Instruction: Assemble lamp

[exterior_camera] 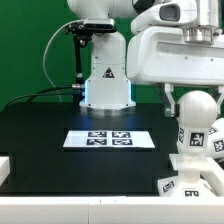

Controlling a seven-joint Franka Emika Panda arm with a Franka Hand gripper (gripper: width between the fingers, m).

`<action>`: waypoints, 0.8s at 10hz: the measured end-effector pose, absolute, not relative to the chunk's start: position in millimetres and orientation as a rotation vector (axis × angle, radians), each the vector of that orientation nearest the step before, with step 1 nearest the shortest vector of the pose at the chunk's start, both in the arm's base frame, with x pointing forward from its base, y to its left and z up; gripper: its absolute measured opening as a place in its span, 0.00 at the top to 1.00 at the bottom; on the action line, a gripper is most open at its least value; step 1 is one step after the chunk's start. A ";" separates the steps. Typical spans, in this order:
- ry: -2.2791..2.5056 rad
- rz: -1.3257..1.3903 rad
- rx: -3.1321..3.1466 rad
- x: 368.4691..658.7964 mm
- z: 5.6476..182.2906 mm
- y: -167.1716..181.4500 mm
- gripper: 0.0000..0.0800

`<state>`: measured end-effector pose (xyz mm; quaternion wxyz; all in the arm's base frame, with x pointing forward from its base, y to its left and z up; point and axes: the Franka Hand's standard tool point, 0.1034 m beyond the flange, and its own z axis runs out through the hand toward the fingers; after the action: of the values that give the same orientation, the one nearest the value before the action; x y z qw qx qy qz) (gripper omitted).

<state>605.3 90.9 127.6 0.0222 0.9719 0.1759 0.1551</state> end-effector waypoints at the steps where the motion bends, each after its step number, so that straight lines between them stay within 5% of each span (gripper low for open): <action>1: 0.558 0.465 3.012 602.3 120.8 95.2 0.28; 8: 0.522 0.331 3.032 603.1 126.7 98.2 0.13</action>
Offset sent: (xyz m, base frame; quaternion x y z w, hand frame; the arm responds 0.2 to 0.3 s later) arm 0.0000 0.0000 0.0000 0.0000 0.0000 0.0000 1.0000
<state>603.1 98.2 126.7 0.0235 0.9795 0.1687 0.1071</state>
